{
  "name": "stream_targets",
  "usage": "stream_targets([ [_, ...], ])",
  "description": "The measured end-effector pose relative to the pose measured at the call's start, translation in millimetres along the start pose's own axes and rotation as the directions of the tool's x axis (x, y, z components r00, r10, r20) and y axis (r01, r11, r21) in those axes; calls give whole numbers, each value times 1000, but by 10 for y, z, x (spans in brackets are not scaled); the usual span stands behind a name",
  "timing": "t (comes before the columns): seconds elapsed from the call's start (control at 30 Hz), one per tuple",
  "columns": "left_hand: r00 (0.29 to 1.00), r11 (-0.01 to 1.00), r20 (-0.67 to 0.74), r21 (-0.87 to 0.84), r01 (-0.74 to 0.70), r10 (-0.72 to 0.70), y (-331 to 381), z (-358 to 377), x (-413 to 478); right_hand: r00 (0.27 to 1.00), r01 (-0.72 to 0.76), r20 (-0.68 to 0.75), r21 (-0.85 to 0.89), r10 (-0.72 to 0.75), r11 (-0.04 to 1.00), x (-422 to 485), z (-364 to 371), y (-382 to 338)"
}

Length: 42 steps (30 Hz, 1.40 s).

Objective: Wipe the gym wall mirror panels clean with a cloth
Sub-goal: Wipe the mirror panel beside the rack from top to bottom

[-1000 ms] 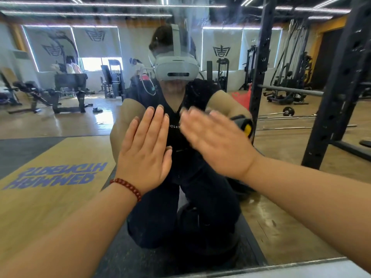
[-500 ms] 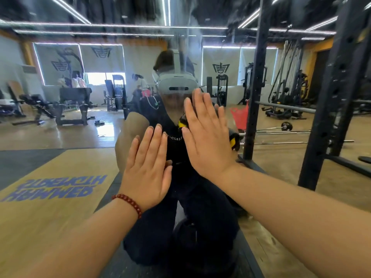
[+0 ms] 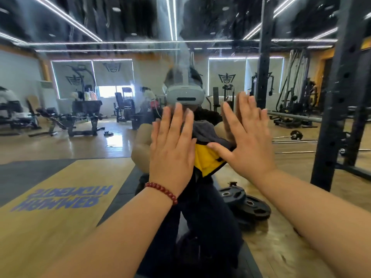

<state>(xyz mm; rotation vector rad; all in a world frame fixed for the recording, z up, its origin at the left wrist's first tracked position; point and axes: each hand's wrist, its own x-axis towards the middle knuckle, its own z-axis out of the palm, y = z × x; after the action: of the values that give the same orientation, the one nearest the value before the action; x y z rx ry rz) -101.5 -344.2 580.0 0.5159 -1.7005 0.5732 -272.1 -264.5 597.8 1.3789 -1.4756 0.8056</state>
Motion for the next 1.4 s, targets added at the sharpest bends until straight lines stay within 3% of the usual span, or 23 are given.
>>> stream_targets([
  [0.07, 993, 993, -30, -13, -116, 115, 60, 14, 16, 999, 22, -48, 11, -21, 1000, -22, 49, 14],
  [0.13, 994, 994, 18, 2, -108, 108, 164, 51, -9, 993, 44, -109, 40, -39, 998, -45, 80, 25],
  [0.27, 978, 977, 122, 147, 152, -171, 474, 183, -51, 989, 67, -139, 168, -44, 983, -64, 75, 83],
  [0.37, 969, 951, 76, 225, 214, -236, 497, 270, 79, 988, 72, -151, 220, -39, 973, -75, 75, 102],
  [0.43, 987, 960, 48, 243, 136, -152, 419, 302, 71, 988, 77, -149, 240, -42, 968, -83, 73, 112],
  [0.5, 997, 970, 69, 238, -43, 27, 327, 285, -25, 988, 85, -145, 241, -51, 967, -81, 61, 124],
  [0.6, 961, 933, 80, 234, -274, 263, 123, 204, -80, 986, 104, -146, 200, -75, 974, -88, 55, 141],
  [0.77, 976, 923, -32, 331, -195, 217, -127, 26, 293, 985, 94, -158, 178, -66, 980, -76, 67, 117],
  [0.83, 972, 936, -34, 280, -215, 234, -144, 16, 288, 986, 92, -155, 177, -64, 980, -78, 67, 123],
  [0.93, 991, 982, -44, 147, -122, 130, -23, 42, 77, 987, 91, -147, 172, -66, 981, -77, 61, 123],
  [1.03, 997, 987, 38, 139, -75, 70, 187, 91, -75, 987, 90, -149, 164, -66, 982, -76, 57, 120],
  [1.1, 992, 978, 74, 179, -111, 100, 227, 118, -60, 987, 87, -150, 160, -63, 983, -72, 51, 123],
  [1.23, 925, 906, 117, 191, -377, 360, -98, 102, 127, 985, 92, -163, 165, -65, 982, -74, 55, 113],
  [1.33, 956, 940, 52, 176, -292, 288, -92, 90, 227, 982, 87, -177, 153, -60, 984, -68, 67, 114],
  [1.4, 930, 921, 97, 139, -364, 353, 49, 156, 102, 981, 92, -180, 145, -65, 985, -66, 75, 112],
])
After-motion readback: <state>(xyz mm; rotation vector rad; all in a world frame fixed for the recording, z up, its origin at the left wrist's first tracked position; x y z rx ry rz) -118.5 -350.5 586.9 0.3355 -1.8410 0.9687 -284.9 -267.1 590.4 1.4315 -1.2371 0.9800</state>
